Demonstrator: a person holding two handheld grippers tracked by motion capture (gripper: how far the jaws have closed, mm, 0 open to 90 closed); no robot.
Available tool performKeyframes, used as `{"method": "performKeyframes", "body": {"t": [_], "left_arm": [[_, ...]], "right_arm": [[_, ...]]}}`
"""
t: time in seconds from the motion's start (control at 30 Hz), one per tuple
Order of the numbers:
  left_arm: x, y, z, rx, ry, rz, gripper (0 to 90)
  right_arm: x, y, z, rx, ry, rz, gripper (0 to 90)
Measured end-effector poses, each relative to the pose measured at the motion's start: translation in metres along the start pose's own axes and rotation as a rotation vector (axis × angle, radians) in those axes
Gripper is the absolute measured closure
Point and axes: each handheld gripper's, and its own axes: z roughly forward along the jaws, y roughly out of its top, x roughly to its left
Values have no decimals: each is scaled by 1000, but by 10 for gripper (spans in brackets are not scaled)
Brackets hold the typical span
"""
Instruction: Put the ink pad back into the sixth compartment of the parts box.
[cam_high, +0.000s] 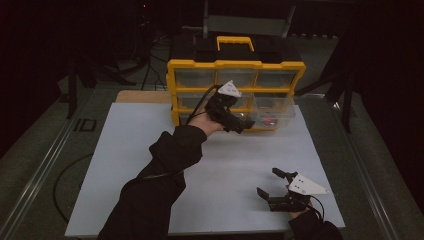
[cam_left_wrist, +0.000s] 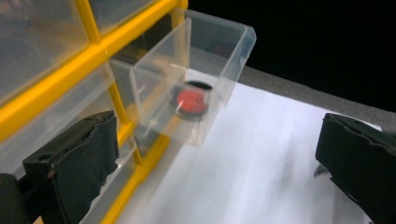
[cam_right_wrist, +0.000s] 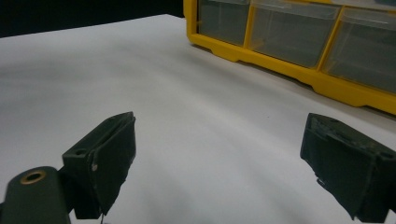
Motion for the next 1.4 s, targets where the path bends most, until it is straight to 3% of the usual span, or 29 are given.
{"method": "performKeyframes", "body": {"t": [0.87, 0.97, 1.13, 1.4], "left_arm": [[-1, -84, -49, -2, 45, -34, 3], [-2, -95, -52, -13, 42, -50, 3], [-7, -112, -57, 0, 45, -36, 2], [-12, -143, -68, -13, 33, -69, 2]], "right_arm": [[1, 1, 2, 4, 3, -11, 104], [2, 1, 2, 6, 4, -9, 104], [2, 2, 2, 5, 7, -7, 104], [2, 2, 2, 8, 6, -8, 104]]}}
